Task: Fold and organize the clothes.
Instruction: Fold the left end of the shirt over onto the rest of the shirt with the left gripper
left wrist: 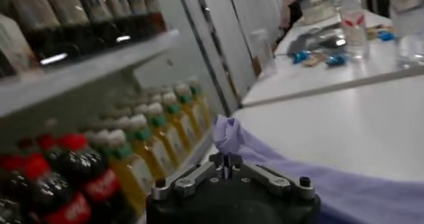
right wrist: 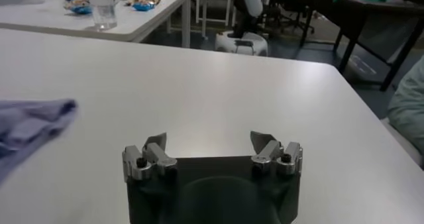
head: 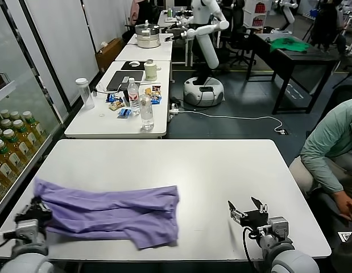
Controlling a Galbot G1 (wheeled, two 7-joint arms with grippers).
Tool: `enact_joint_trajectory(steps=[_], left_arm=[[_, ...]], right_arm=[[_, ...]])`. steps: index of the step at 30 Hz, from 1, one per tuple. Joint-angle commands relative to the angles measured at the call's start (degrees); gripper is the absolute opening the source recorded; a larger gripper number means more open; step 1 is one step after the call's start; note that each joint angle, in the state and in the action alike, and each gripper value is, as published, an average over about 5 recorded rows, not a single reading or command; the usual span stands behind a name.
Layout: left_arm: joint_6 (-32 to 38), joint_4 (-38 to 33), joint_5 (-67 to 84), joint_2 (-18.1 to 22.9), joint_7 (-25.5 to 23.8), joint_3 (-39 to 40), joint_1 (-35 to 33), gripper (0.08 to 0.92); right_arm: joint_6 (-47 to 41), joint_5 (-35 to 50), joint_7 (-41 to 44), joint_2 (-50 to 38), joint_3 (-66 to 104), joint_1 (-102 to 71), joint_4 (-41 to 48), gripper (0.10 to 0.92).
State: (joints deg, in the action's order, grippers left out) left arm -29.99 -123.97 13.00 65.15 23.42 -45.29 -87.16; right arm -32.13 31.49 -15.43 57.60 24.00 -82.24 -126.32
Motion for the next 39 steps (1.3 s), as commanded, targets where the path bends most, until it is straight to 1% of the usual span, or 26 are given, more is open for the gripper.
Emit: enact_joint_trajectory(steps=[1, 3, 6, 11, 14, 16, 18, 20, 21, 23, 25, 27, 29, 32, 35, 39], left_arm=[[-2.8, -13.7, 5.3, 6.1, -3.6, 25.9, 1.7, 0.111], [-3.3, -13.6, 6.9, 8.2, -4.6, 32.3, 2.7, 0.111], [-3.3, -10.4, 6.2, 10.9, -6.5, 37.7, 4.9, 0.111], [-2.4, -4.4, 5.5, 14.4, -8.6, 40.3, 9.3, 0.111], [-0.9, -0.7, 2.5, 16.4, -9.8, 41.5, 11.0, 0.111], [0.6, 0.9, 0.0, 17.1, -10.0, 42.2, 11.6, 0.111], [1.6, 0.9, -1.6, 16.7, -10.1, 41.9, 11.5, 0.134], [2.2, -1.3, -2.3, 15.2, -10.3, 40.2, 11.0, 0.175], [2.4, -2.9, -2.5, 14.2, -10.4, 38.8, 10.6, 0.208], [2.7, -6.8, -2.6, 11.7, -10.5, 34.4, 9.5, 0.259], [2.3, -9.5, -2.6, 8.7, -10.2, 28.1, 7.5, 0.320], [1.4, -10.2, -2.6, 5.7, -9.8, 20.2, 4.6, 0.380], [0.5, -7.9, -2.5, 3.2, -9.6, 12.4, 1.5, 0.432], [-0.5, -1.5, -1.5, 1.6, -9.4, 5.9, -1.3, 0.519], [-1.2, 4.1, 1.2, 2.4, -9.0, 5.5, -2.1, 0.605], [-2.5, 7.0, 5.9, 4.7, -9.3, 8.2, -1.3, 0.726]], right_arm=[[0.0, -0.3, -0.1, 0.2, 1.0, -0.4, -0.5, 0.823], [0.0, -0.5, -0.1, 0.3, 1.4, -0.8, -0.6, 0.823], [0.0, -0.9, -0.1, 0.8, 1.6, -1.3, -0.7, 0.823], [0.1, -1.5, 0.0, 1.4, 1.5, -1.7, -0.5, 0.823], [0.1, -1.6, 0.0, 1.6, 1.2, -1.7, -0.2, 0.823], [0.1, -1.6, 0.0, 1.6, 0.8, -1.4, -0.1, 0.823], [0.1, -1.6, 0.0, 1.6, 0.3, -1.1, 0.0, 0.823], [0.1, -1.6, 0.0, 1.7, -0.1, -0.8, 0.0, 0.823], [0.1, -1.6, 0.0, 1.7, -0.3, -0.7, 0.1, 0.823], [0.1, -1.7, 0.0, 1.7, -0.7, -0.4, 0.3, 0.823], [0.2, -1.7, 0.1, 1.8, -0.9, -0.3, 0.5, 0.823], [0.3, -1.6, 0.2, 1.8, -1.0, -0.1, 0.6, 0.823], [0.4, -1.6, 0.3, 1.7, -1.0, 0.0, 0.6, 0.823], [0.5, -1.5, 0.5, 1.6, -0.9, 0.0, 0.7, 0.823], [0.6, -1.5, 0.6, 1.6, -0.9, -0.1, 1.0, 0.823], [0.7, -1.5, 0.6, 1.5, -1.0, -0.1, 0.9, 0.823]])
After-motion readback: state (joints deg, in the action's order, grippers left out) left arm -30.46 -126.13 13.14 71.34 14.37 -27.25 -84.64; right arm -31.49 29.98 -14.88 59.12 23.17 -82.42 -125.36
